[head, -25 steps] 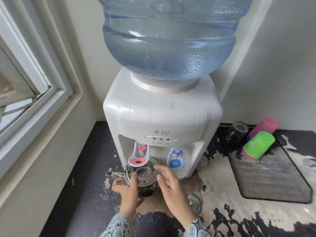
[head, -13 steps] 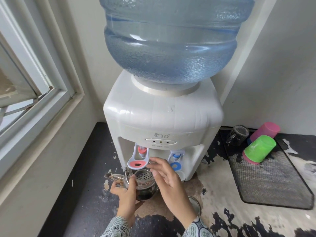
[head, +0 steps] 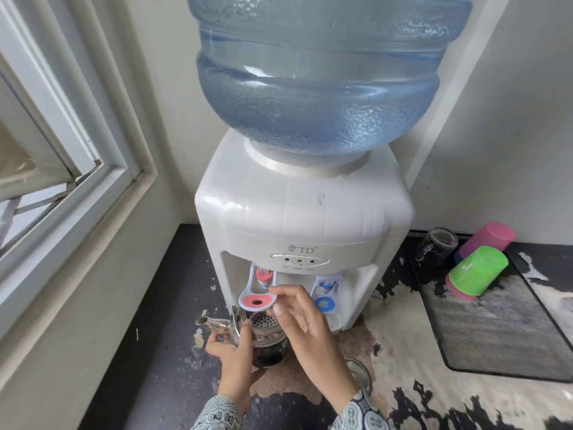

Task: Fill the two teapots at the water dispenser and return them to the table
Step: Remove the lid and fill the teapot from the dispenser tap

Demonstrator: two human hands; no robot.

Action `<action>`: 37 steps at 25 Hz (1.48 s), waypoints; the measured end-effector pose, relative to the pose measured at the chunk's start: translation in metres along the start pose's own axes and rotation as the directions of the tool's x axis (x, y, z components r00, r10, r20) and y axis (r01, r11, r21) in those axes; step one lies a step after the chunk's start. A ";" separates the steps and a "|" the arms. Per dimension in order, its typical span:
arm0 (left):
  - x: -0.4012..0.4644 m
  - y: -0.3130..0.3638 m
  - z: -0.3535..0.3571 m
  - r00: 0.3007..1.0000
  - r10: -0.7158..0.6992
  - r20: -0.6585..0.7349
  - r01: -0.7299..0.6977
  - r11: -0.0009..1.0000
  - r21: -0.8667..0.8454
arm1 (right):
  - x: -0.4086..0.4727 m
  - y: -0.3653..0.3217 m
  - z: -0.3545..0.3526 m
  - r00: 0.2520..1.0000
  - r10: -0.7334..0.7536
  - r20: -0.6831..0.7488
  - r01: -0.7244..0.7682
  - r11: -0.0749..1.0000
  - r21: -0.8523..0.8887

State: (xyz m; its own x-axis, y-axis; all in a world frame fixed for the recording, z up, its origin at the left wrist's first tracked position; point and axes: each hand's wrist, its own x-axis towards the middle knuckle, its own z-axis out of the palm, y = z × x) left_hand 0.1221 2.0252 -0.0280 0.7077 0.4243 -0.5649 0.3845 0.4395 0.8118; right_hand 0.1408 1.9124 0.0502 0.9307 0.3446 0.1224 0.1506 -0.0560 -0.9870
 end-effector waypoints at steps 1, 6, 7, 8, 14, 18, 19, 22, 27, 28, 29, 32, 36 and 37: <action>0.000 0.000 0.000 1.000 -0.003 -0.001 0.003 1.000 -0.001 | 0.002 -0.002 0.000 1.000 0.000 -0.010 0.000 1.000 -0.001; 0.000 0.000 -0.001 1.000 0.001 -0.006 -0.001 1.000 0.001 | 0.019 -0.008 -0.001 0.998 0.010 -0.059 -0.015 0.996 -0.089; 0.000 0.000 -0.001 1.000 0.001 -0.003 -0.001 1.000 -0.002 | 0.023 -0.008 -0.002 0.998 0.026 -0.060 -0.031 0.995 -0.093; 0.000 0.001 -0.001 1.000 -0.002 0.000 0.002 1.000 -0.003 | 0.025 -0.008 -0.003 0.998 0.042 -0.056 -0.048 0.994 -0.100; 0.000 0.001 -0.002 1.000 0.007 0.006 -0.007 1.000 -0.006 | 0.021 0.010 -0.007 0.993 0.104 -0.061 -0.117 0.950 -0.289; 0.001 0.000 -0.003 1.000 0.007 0.001 -0.007 1.000 0.001 | 0.021 0.026 0.013 0.985 -0.009 -0.170 -0.064 0.904 -0.422; 0.001 0.000 -0.003 1.000 0.006 -0.003 -0.006 1.000 0.004 | 0.021 0.029 0.015 0.978 -0.041 -0.205 -0.053 0.900 -0.433; 0.001 0.001 -0.005 1.000 0.005 0.006 -0.005 1.000 0.008 | 0.011 0.043 0.010 0.955 -0.073 -0.287 -0.064 0.895 -0.441; 0.001 0.005 -0.011 0.997 -0.001 0.081 -0.001 1.000 0.030 | -0.019 0.071 0.016 0.928 0.155 -0.338 -0.285 0.881 -0.378; 0.003 0.006 -0.013 0.996 -0.004 0.090 0.000 0.999 0.045 | -0.019 0.074 0.016 0.904 0.278 -0.326 -0.372 0.886 -0.277; 0.003 0.006 -0.015 0.995 -0.006 0.097 -0.001 0.998 0.068 | -0.019 0.075 0.016 0.874 0.395 -0.283 -0.451 0.876 -0.171; 0.003 0.002 -0.021 0.993 -0.001 0.120 -0.015 0.991 0.131 | -0.023 0.077 0.010 0.829 0.538 -0.152 -0.542 0.840 0.017; -0.010 -0.014 -0.030 0.992 -0.021 0.124 -0.003 0.983 0.185 | -0.042 0.083 0.006 0.836 0.521 -0.175 -0.525 0.851 0.028; -0.013 -0.019 -0.033 0.994 -0.009 0.113 -0.016 0.976 0.217 | -0.049 0.084 0.006 0.834 0.514 -0.199 -0.520 0.854 0.027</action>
State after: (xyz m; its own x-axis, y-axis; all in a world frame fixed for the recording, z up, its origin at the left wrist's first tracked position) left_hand 0.0864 2.0373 -0.0405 0.7669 0.3281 -0.5516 0.4925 0.2501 0.8336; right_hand 0.1060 1.8967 -0.0398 0.9202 0.0724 -0.3847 -0.3642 -0.2015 -0.9092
